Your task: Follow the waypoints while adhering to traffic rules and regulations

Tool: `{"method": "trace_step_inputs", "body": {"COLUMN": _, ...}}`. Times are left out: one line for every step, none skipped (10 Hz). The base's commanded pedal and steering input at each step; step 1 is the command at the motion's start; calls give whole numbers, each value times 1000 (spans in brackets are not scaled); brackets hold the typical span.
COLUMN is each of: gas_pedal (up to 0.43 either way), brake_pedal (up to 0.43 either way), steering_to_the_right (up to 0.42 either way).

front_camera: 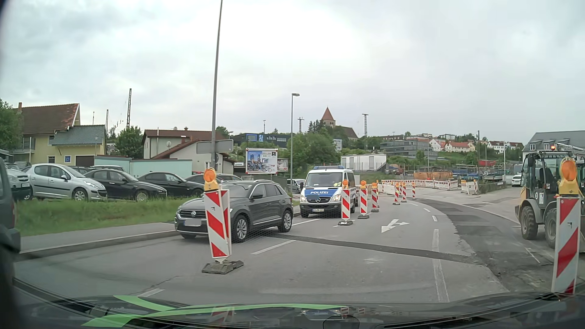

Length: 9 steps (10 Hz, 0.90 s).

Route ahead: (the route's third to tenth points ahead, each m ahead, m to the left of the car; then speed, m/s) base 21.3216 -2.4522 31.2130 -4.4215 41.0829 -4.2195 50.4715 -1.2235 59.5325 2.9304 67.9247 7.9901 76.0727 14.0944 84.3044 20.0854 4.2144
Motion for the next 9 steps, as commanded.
{"method": "trace_step_inputs", "body": {"gas_pedal": 20, "brake_pedal": 0, "steering_to_the_right": 162}}
{"method": "trace_step_inputs", "body": {"gas_pedal": 20, "brake_pedal": 0, "steering_to_the_right": 162}}
{"method": "trace_step_inputs", "body": {"gas_pedal": 20, "brake_pedal": 0, "steering_to_the_right": 163}}
{"method": "trace_step_inputs", "body": {"gas_pedal": 20, "brake_pedal": 0, "steering_to_the_right": 164}}
{"method": "trace_step_inputs", "body": {"gas_pedal": 20, "brake_pedal": 0, "steering_to_the_right": 163}}
{"method": "trace_step_inputs", "body": {"gas_pedal": 20, "brake_pedal": 0, "steering_to_the_right": 164}}
{"method": "trace_step_inputs", "body": {"gas_pedal": 20, "brake_pedal": 0, "steering_to_the_right": 165}}
{"method": "trace_step_inputs", "body": {"gas_pedal": 8, "brake_pedal": 0, "steering_to_the_right": 167}}
{"method": "trace_step_inputs", "body": {"gas_pedal": 8, "brake_pedal": 0, "steering_to_the_right": 167}}
